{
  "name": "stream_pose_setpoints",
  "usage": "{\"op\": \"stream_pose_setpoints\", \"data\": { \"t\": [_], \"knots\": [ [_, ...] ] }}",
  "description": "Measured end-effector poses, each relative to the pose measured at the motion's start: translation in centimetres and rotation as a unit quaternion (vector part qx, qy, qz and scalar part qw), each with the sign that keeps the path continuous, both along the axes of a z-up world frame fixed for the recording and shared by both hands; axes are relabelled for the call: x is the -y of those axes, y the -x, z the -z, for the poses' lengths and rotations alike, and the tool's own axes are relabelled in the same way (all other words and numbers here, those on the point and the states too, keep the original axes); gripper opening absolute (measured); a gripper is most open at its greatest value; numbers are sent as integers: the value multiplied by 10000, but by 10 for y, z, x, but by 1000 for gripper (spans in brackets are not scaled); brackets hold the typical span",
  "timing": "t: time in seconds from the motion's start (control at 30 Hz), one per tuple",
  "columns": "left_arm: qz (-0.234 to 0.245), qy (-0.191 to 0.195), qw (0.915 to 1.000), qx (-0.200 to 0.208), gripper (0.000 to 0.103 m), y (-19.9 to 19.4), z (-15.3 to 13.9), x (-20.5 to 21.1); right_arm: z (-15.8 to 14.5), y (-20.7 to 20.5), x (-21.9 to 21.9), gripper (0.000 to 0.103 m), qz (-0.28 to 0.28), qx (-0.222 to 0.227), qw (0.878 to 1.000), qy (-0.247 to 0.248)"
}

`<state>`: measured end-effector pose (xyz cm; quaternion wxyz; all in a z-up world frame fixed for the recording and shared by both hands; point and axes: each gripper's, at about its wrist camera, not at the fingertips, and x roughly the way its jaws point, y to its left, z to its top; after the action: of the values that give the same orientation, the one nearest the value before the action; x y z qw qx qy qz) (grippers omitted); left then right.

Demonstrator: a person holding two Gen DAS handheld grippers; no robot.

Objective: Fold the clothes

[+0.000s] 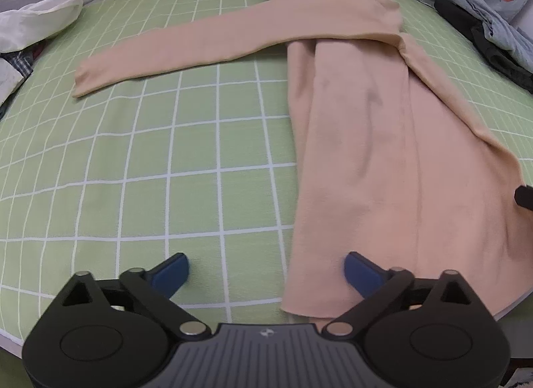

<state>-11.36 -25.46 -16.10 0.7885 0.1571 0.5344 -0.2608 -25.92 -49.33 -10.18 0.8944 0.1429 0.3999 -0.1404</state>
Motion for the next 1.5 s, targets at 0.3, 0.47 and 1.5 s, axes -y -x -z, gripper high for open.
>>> {"op": "stream_pose_setpoints", "data": {
  "t": [0.3, 0.47, 1.5],
  "knots": [
    [232, 13, 9997, 51, 103, 3, 0, -3, 14, -21, -36, 3, -549, -17, 9968, -582],
    [324, 48, 9994, 94, 103, 3, 1, -3, 30, -27, -42, 3, -410, -220, 9953, -846],
    [-1676, 476, 9847, 44, 103, -78, -24, -69, -2, -63, -27, 59, -128, -138, 9982, 573]
  ]
}}
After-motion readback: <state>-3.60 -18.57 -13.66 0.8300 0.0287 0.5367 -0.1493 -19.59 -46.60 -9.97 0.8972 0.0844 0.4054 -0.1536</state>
